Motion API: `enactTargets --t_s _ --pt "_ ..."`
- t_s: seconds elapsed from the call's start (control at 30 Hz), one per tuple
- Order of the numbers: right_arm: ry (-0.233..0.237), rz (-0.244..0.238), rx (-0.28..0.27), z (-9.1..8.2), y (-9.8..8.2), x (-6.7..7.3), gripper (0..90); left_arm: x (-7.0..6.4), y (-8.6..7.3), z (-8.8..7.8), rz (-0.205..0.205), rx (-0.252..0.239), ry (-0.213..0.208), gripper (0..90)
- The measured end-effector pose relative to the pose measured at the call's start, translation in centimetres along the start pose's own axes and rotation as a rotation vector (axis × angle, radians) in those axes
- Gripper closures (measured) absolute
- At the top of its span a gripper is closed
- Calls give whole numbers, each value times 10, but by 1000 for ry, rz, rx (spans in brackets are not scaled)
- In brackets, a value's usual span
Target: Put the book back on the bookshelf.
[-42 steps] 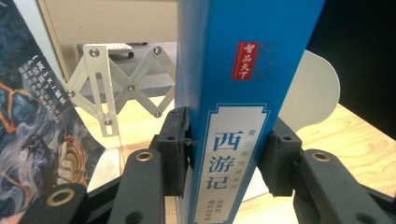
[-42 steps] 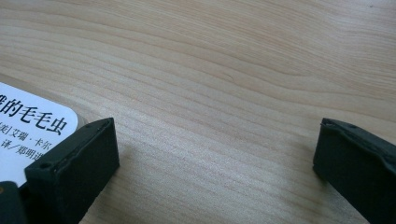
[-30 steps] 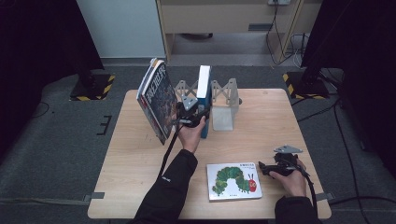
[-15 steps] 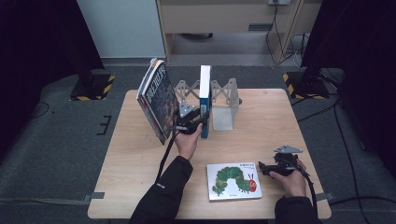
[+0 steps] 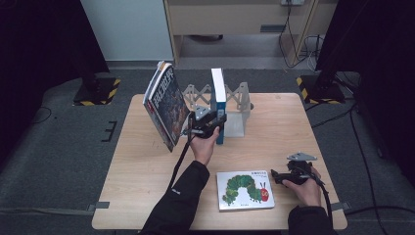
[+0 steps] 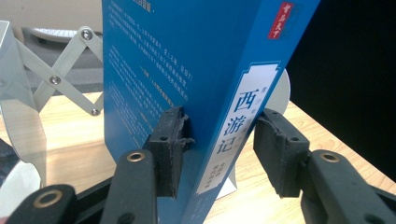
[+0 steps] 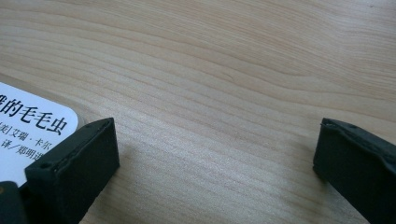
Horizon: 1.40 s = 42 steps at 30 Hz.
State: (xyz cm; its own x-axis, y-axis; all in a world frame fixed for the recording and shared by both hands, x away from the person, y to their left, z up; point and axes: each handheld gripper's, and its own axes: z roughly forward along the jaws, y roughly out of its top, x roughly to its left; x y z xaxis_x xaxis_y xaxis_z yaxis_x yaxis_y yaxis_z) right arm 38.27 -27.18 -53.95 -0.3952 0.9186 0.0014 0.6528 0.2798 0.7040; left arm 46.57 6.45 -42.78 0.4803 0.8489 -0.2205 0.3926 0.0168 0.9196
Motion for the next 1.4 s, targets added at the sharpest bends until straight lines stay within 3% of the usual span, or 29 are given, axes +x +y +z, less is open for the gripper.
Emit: enactTargets --t_s 0.3,0.4,0.73,0.9,1.2,1.4 --pt "3 2 -1 0 0 0 5 3 1 -15 34 9 -50 504" --pt "0 2 0 0 0 0 4 4 -3 -25 57 26 -58 491" --pt "0 3 0 0 0 0 2 6 -18 -53 77 92 -108 454" --pt "-4 4 -2 1 1 1 2 9 -24 -66 116 119 -102 426" --pt "-6 11 6 2 2 1 2 20 -47 -96 141 207 -127 378" --pt "-10 18 45 -1 5 1 17 33 -70 -115 112 243 -121 352"
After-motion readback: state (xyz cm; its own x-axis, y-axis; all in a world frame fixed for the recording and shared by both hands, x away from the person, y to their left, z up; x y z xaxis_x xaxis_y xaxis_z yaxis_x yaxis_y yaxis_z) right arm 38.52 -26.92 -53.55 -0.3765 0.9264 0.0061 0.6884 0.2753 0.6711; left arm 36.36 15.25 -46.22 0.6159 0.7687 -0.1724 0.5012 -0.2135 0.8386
